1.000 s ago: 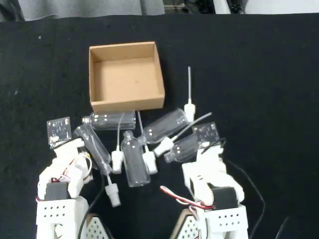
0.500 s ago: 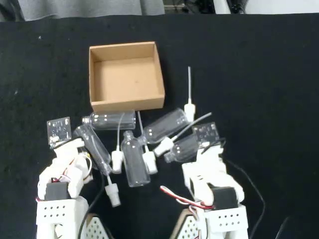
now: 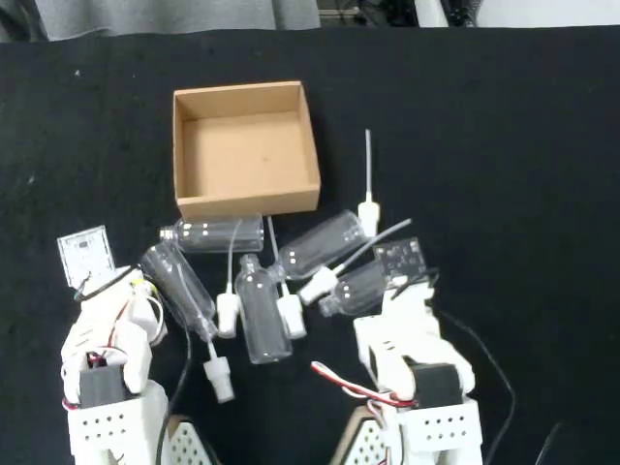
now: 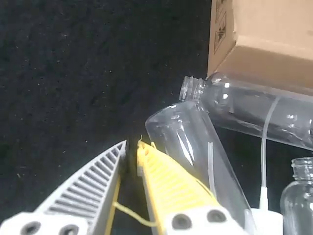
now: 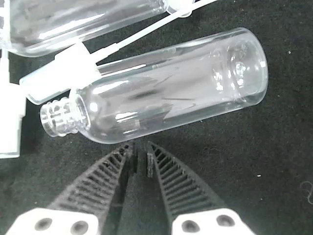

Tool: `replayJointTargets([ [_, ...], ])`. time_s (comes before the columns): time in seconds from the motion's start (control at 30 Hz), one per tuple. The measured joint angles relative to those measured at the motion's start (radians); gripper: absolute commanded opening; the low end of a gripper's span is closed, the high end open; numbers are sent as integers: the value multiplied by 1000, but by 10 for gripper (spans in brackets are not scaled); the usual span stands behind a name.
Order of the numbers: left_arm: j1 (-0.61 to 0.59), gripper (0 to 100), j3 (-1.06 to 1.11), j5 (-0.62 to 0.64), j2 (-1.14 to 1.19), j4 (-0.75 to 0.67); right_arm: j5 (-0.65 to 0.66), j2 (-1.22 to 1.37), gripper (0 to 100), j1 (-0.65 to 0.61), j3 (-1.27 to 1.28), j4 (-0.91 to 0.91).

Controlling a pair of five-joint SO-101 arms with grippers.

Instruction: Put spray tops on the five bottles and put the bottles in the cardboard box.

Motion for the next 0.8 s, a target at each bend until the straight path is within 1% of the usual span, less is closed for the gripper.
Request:
replayJointTargets([
  [0.23,2,30,-55,-5,0,0,0,0,15,0,0,0],
  [0.3,2,30,-57,-57,0,0,0,0,15,0,0,0],
  [0.43,2,30,-57,-215,0,18,0,0,15,2,0,0],
  [0.6,2,30,-100,-242,0,127,0,0,15,120,0,0],
  [0.8,2,30,-103,-249,0,143,0,0,17,327,-54,3],
])
